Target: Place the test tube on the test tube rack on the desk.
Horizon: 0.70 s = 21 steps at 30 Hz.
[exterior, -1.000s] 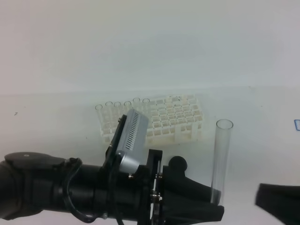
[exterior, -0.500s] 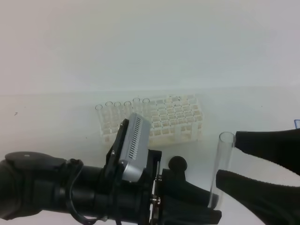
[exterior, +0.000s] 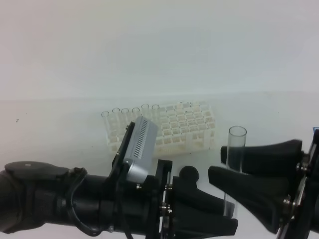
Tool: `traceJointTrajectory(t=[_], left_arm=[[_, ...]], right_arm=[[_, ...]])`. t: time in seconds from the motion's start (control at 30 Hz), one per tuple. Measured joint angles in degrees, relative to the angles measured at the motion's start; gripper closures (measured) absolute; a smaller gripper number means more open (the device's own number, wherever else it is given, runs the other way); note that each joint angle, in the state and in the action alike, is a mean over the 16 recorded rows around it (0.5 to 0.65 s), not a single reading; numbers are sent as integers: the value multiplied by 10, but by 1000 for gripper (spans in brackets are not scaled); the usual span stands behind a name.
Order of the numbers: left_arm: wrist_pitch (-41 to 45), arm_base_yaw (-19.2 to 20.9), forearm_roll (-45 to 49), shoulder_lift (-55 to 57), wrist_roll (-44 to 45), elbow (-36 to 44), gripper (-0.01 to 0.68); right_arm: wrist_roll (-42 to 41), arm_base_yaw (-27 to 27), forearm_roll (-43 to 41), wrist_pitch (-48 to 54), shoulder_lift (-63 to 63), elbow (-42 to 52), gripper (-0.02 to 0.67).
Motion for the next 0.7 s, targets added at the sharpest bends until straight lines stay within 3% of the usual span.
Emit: traceJointTrajectory(t=[0.3,0.53,0.7], left_arm=[[-1,0,-14,0,-32,0,673],[-8,0,-30,0,-79,0,661],[-13,0,-42,0,-133,0,589]], right_arm=[[-1,1,5,-1,10,-5,518],[-1,1,12,-1,10,-6,526],[-1,1,17,-3,10,-6,526]])
